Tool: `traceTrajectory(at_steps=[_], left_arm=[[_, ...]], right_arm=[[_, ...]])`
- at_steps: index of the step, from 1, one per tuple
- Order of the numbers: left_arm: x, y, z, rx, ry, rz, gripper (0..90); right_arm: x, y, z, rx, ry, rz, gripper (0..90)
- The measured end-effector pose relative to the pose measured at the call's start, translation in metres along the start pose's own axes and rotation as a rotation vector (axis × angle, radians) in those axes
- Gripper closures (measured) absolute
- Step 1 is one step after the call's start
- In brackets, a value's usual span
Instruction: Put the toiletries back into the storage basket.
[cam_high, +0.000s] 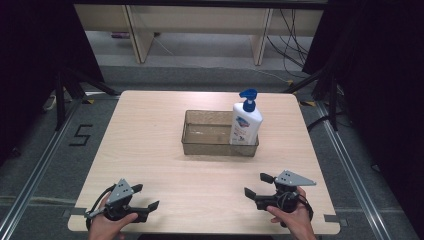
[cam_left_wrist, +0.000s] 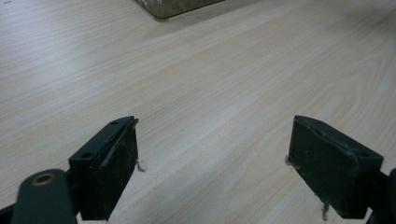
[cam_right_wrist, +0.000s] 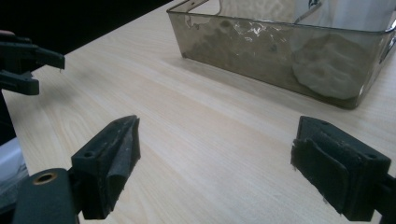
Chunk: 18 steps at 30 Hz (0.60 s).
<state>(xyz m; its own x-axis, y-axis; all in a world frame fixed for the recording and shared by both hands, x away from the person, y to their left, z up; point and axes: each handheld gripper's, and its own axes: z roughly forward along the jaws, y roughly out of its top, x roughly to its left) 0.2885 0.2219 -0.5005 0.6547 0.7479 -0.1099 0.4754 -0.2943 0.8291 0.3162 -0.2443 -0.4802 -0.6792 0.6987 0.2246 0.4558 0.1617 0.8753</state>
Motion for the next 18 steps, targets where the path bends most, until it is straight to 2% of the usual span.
traceTrajectory(at_steps=[3,4,5,6,7,8,9,11,12,13,14,15,16,17,18], left_arm=[[0.0,0.0,0.0,-0.003,0.0,-0.002,15.6],[0.0,0.0,0.0,-0.003,-0.002,-0.001,15.6],[-0.001,0.0,0.001,-0.012,-0.001,-0.013,15.6],[-0.002,0.0,0.0,-0.002,0.008,-0.011,15.6],[-0.002,0.0,0.0,-0.004,0.006,-0.011,15.6],[-0.001,0.0,0.001,-0.01,-0.002,-0.011,15.7],[-0.001,0.0,0.001,-0.011,-0.002,-0.011,15.6],[-0.001,0.0,0.001,-0.013,-0.003,-0.012,15.6],[-0.001,0.0,0.001,-0.011,-0.001,-0.011,15.6],[-0.002,0.0,0.0,-0.006,0.003,-0.011,15.6],[-0.001,0.0,0.0,-0.001,-0.006,0.004,15.6],[-0.001,0.0,0.0,-0.002,-0.006,0.003,15.6],[-0.001,0.0,0.0,-0.003,-0.006,0.002,15.6],[-0.001,0.0,0.0,-0.003,-0.004,0.001,15.6],[-0.001,0.0,0.0,-0.003,-0.004,-0.001,15.7]], right_arm=[[0.0,-0.002,-0.002,-0.003,-0.009,0.007,15.7],[0.001,-0.003,-0.002,-0.001,-0.004,0.03,15.7],[0.001,-0.003,-0.003,-0.007,0.001,0.023,15.7],[0.002,-0.004,-0.004,0.004,-0.007,0.038,15.7],[0.0,-0.004,-0.004,-0.003,-0.018,0.012,15.7],[0.0,-0.004,-0.006,0.001,-0.019,0.008,15.7],[0.002,-0.005,-0.006,0.007,-0.018,0.035,15.7],[0.0,-0.007,-0.006,-0.01,-0.032,-0.014,15.7],[0.003,-0.008,-0.007,0.008,-0.029,0.027,15.7],[0.001,-0.009,-0.007,0.017,-0.038,-0.008,15.7],[0.004,-0.01,-0.008,0.033,-0.041,0.034,15.7],[0.002,-0.01,-0.008,0.022,-0.038,0.003,15.7],[0.001,-0.01,-0.009,0.028,-0.046,-0.003,15.7],[0.004,-0.011,-0.009,0.03,-0.043,0.033,15.7],[0.002,-0.011,-0.011,0.027,-0.041,0.006,15.7]])
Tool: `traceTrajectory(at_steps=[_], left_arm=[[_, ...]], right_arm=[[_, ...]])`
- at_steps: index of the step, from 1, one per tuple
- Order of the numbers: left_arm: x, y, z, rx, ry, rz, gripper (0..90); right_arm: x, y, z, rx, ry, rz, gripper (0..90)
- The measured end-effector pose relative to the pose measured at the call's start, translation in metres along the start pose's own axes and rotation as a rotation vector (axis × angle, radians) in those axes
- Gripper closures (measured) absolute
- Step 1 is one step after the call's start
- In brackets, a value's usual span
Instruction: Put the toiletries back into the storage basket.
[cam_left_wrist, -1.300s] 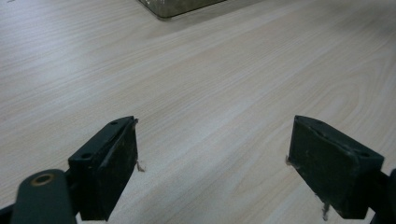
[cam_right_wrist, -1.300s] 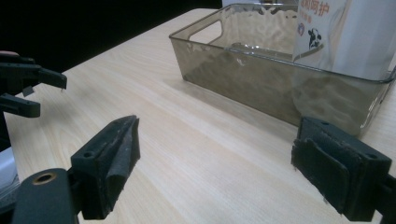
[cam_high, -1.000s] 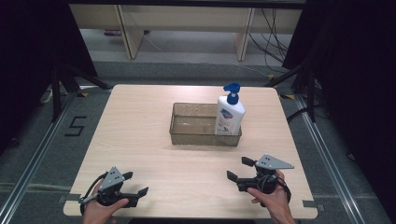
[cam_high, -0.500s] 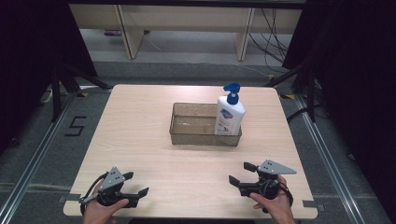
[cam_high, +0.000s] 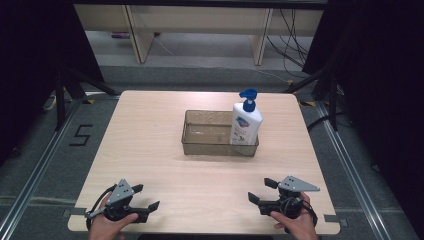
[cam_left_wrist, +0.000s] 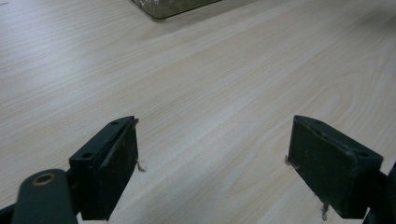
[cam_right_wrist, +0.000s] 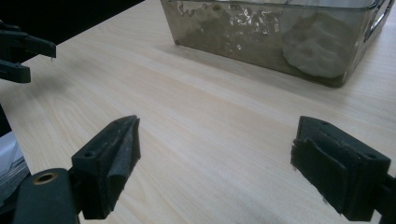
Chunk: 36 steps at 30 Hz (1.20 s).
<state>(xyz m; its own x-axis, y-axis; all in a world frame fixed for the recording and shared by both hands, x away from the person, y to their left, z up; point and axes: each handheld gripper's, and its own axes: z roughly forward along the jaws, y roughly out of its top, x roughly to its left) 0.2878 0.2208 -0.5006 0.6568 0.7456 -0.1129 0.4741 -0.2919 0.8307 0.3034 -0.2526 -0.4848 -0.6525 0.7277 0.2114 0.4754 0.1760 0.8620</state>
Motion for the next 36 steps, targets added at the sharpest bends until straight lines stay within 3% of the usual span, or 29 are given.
traceTrajectory(at_steps=[1,2,3,7,8,9,10,11,12,15,16,17,18,19,20,25,26,30,31,36], left_arm=[[0.0,0.0,0.0,0.001,0.0,0.001,15.7],[0.0,0.0,0.0,-0.003,0.001,-0.004,15.6],[0.0,0.0,0.001,-0.005,-0.001,-0.002,15.7],[0.0,0.0,0.0,0.01,-0.002,0.016,15.6],[-0.001,0.0,0.001,0.006,-0.001,0.006,15.6],[-0.001,0.0,0.001,0.001,-0.002,0.001,15.7],[0.0,0.0,0.0,0.009,-0.001,0.01,15.7],[0.0,0.0,0.0,0.011,0.0,0.013,15.7],[0.0,0.0,0.0,0.012,0.005,0.011,15.7],[0.0,-0.001,0.001,0.011,-0.002,0.008,15.7],[-0.001,-0.001,0.001,0.012,0.003,0.005,15.6],[0.0,-0.001,0.002,0.013,-0.002,0.007,15.7],[0.0,-0.001,0.002,0.011,-0.002,0.007,15.7],[0.0,-0.001,0.002,0.013,-0.002,0.006,15.7],[0.0,-0.001,0.002,0.013,-0.001,0.006,15.7],[0.0,0.0,0.001,0.01,-0.002,0.007,15.7],[0.0,0.0,0.001,0.01,-0.002,0.008,15.7],[0.0,0.0,0.001,0.012,0.002,0.006,15.7],[0.0,0.0,0.001,0.011,0.002,0.005,15.7],[0.0,0.0,0.001,0.011,-0.001,0.006,15.7]], right_arm=[[0.002,-0.001,-0.001,0.008,0.005,0.034,15.7],[-0.001,-0.001,-0.002,0.002,-0.007,-0.001,15.7],[0.0,-0.002,-0.003,0.007,0.019,0.015,15.7],[-0.002,-0.005,-0.006,0.004,0.012,0.027,15.7],[0.001,-0.006,-0.008,0.014,0.01,0.07,15.7],[-0.002,-0.007,-0.007,0.002,0.009,0.03,15.7],[-0.002,-0.007,-0.008,0.0,0.009,0.036,15.7],[0.001,-0.008,-0.01,0.011,0.012,0.078,15.7],[-0.002,-0.008,-0.01,0.011,-0.004,0.026,15.7],[0.0,-0.01,-0.012,0.018,-0.001,0.059,15.7],[-0.002,-0.011,-0.013,0.012,-0.003,0.041,15.7],[0.002,-0.012,-0.016,0.032,0.004,0.109,15.7],[-0.002,-0.012,-0.015,0.011,0.0,0.047,15.7],[-0.003,-0.012,-0.016,0.004,-0.015,0.035,15.7],[-0.002,-0.013,-0.016,0.007,0.008,0.059,15.7],[-0.002,-0.013,-0.017,0.008,-0.014,0.029,15.6],[0.002,-0.013,-0.018,0.031,-0.003,0.076,15.6],[0.001,-0.013,-0.018,0.031,-0.007,0.054,15.6],[-0.003,-0.013,-0.017,0.026,-0.021,0.01,15.6],[-0.004,-0.013,-0.017,0.028,-0.029,-0.002,15.6]])
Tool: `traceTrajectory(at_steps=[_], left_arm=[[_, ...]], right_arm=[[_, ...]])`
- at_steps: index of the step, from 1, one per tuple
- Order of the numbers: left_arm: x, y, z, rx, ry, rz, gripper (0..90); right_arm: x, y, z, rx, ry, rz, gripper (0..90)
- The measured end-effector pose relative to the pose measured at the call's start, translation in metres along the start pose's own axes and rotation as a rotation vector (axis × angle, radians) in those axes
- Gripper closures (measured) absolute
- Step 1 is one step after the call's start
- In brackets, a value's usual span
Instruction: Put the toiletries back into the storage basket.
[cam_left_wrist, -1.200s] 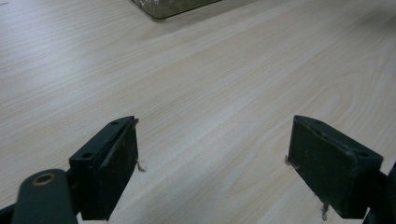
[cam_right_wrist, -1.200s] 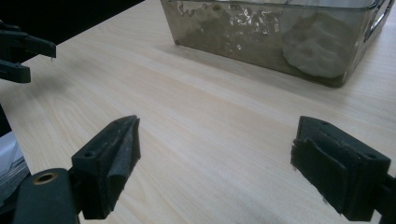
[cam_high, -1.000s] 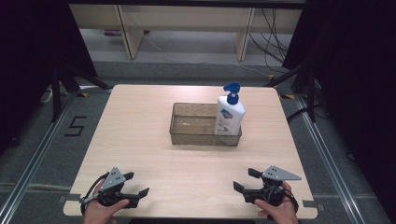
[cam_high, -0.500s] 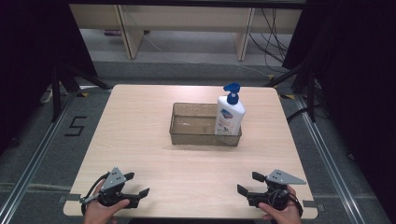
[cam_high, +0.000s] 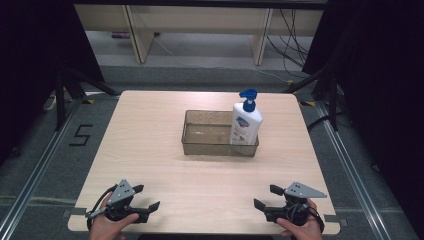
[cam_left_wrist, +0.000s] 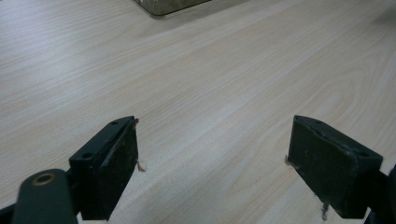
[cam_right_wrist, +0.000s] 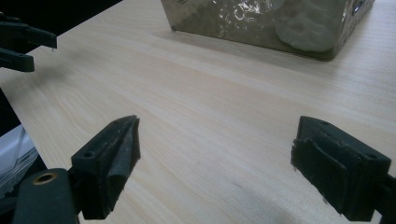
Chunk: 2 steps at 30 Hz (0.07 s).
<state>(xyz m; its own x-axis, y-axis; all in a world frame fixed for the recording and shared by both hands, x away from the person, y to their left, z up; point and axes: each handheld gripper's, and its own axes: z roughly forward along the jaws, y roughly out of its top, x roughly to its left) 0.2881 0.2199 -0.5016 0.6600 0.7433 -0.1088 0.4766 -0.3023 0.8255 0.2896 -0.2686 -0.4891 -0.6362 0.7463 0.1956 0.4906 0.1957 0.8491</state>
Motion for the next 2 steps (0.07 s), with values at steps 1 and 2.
traceTrajectory(at_steps=[1,2], left_arm=[[-0.0002,0.0002,-0.0004,0.0,0.004,0.0,15.7],[0.0006,0.0003,-0.0005,-0.003,-0.002,0.004,15.7]], right_arm=[[0.0011,0.0003,-0.0006,0.003,0.011,0.013,15.6],[0.0019,0.0002,0.0001,0.001,0.026,0.027,15.6]])
